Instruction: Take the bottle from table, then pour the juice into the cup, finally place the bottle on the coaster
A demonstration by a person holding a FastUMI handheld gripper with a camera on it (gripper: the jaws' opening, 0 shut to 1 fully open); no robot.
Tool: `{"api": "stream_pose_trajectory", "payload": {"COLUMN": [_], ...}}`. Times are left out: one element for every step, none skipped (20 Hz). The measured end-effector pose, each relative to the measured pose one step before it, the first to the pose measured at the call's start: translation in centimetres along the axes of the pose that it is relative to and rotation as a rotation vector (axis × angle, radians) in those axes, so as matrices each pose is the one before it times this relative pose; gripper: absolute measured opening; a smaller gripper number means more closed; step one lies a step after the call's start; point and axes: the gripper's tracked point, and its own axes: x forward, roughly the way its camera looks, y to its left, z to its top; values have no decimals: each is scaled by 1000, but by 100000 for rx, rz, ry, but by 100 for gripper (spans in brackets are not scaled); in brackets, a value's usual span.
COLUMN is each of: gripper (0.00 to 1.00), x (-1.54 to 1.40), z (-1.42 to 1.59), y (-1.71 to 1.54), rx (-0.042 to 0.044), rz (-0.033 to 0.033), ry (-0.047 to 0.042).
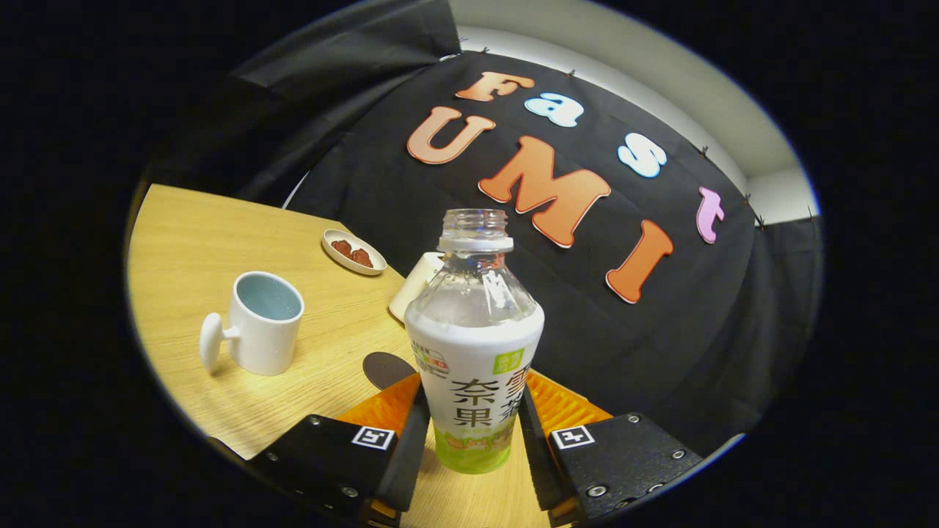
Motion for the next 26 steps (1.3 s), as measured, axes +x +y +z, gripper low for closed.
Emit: {"api": "stream_pose_trajectory", "payload": {"gripper": [63,63,63,63,63,63,63,63,63,63,63,63,63,63,63,63,63,63,63,63,63,63,63,63,63,63], "x": [9,188,165,257,28,38,-24,53,86,424,212,-89,-31,163,-27,182,188,36,57,166,111,85,73,469,254,196], "z": [347,359,360,315,177,306,290,319,228,278,101,101,253,297,269,95,30,-6,61,-35,57,-239,-185,-97,-88,45], "y": [234,220,137,185,-19,94,197,201,412,585,505,227,165,133,0,90,116,43,74,59,-109,-193,57,332,238,176], "rx": [-2717,-2490,-2748,-2723,-2616,-2671,-2890,-3138,-3379,-3191,-2876,-2456,-2588,-3328,-4103,-4360,-5050,-4145,-3292,-2557,-3066,-2947,-2044,-1076,-319,-317], "rz": [12,-66,-145,-457,-559,-479,-229,-98,392,851,789,227,-381,-775,-910,-1134,-1024,-918,-715,-1113,-1737,-1352,-331,461,683,537], "ry": [-355,-785,-690,-639,-368,-478,-737,-713,-776,-790,-231,-468,-839,-985,-932,-1019,-540,-229,-355,-665,-274,150,227,443,389,420]}}
